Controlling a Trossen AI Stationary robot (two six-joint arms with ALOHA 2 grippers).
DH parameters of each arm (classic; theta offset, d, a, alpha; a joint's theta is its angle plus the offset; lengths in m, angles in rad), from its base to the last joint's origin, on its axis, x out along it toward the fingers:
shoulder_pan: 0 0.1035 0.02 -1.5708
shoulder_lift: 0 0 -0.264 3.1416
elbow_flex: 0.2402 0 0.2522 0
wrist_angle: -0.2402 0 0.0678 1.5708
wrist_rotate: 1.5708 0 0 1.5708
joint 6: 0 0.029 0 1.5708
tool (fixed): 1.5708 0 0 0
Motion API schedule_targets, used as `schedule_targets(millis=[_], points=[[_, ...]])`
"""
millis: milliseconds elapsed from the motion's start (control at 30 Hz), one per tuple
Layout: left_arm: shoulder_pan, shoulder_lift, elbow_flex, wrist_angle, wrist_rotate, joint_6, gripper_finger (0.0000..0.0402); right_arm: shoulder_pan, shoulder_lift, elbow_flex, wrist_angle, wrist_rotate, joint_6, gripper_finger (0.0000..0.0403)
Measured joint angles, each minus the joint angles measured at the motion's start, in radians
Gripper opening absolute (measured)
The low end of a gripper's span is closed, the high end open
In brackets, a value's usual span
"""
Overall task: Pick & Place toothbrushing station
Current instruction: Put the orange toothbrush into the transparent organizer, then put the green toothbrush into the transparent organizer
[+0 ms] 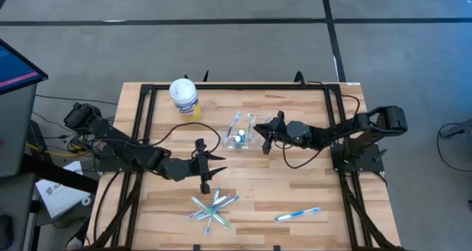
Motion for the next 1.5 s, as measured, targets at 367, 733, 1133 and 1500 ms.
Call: schedule_targets(millis=[367, 733, 1133, 1500], points=[[0.000, 0.000, 0.000, 0.000, 0.000, 0.000, 0.0127, 0.000, 0.000, 0.000, -0.005, 0.000, 0.000, 0.0062], [0.000, 0.000, 0.000, 0.000, 0.000, -0.007, 0.0127, 0.000, 0.000, 0.000, -0.016, 0.000, -0.009, 0.0131], [0.000, 0.000, 0.000, 0.000, 0.000, -0.008, 0.0127, -0.004, -0.149, 0.000, -0.172, 0.001, -0.039, 0.0146], [0.000, 0.000, 0.000, -0.001, 0.000, -0.026, 0.0127, -0.015, -0.300, 0.000, -0.310, 0.027, -0.091, 0.0155]])
